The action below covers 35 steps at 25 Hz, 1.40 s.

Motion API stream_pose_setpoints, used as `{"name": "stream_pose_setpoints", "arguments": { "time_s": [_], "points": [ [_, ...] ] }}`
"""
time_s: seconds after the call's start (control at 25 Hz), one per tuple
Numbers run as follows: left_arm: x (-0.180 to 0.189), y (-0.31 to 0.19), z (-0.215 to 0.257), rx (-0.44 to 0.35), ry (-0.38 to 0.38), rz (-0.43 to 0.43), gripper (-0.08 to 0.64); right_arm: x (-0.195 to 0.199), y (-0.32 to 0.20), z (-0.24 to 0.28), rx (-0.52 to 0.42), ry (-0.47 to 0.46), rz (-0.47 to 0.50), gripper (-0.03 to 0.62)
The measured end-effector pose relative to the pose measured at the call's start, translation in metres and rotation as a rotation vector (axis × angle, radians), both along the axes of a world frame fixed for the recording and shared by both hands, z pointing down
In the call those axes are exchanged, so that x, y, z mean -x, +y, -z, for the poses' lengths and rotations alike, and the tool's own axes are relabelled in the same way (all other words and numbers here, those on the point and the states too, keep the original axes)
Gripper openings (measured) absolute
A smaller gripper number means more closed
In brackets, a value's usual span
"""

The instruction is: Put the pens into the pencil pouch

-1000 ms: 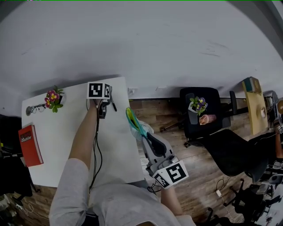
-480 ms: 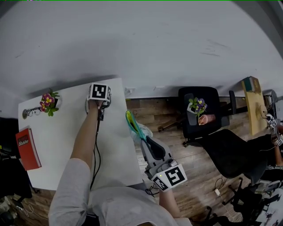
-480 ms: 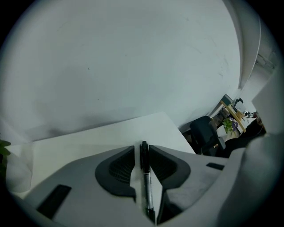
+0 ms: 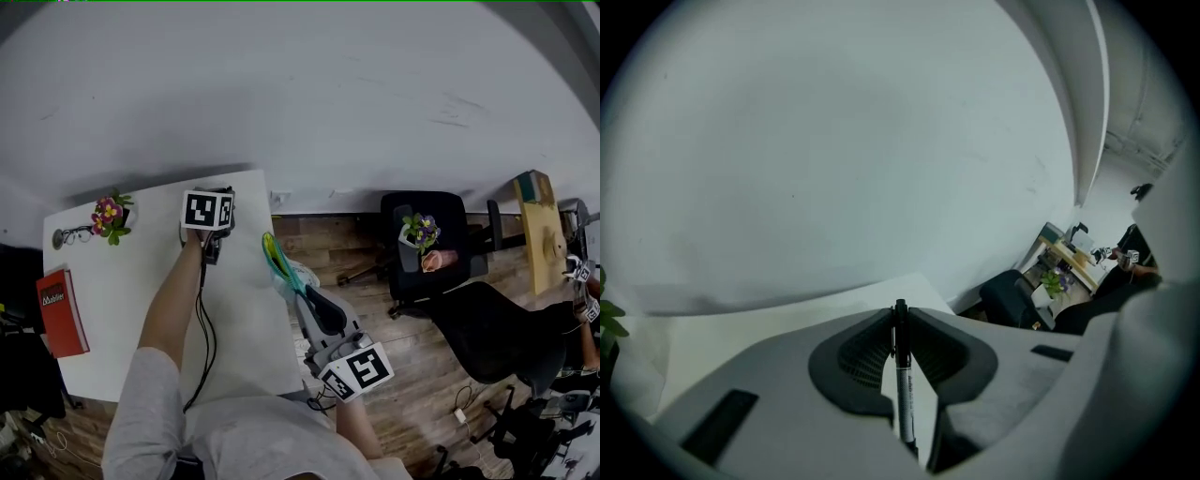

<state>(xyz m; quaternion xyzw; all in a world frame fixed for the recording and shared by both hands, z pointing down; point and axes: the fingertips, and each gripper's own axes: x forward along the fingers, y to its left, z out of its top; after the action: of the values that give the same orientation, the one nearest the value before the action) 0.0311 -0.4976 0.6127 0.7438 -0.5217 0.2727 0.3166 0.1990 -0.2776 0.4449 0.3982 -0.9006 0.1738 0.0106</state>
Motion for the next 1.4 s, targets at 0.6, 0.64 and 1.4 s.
{"name": "stream_pose_setpoints", "arguments": {
  "time_s": [0.6, 0.64, 1.4],
  "points": [
    [0.027, 0.090, 0.190, -0.532, 0.230, -0.012, 0.074, 0.038, 0.000, 0.016, -0.039, -0.069, 0.122, 0.066],
    [0.029, 0.099, 0.200, -0.564, 0.239, -0.016, 0.074, 0.042, 0.002, 0.017, -0.040, -0.071, 0.129, 0.066],
    [0.063, 0.231, 0.365, -1.127, 0.503, -0.082, 0.074, 0.137, 0.060, 0.043, -0.075, -0.085, 0.211, 0.066]
  ]
}}
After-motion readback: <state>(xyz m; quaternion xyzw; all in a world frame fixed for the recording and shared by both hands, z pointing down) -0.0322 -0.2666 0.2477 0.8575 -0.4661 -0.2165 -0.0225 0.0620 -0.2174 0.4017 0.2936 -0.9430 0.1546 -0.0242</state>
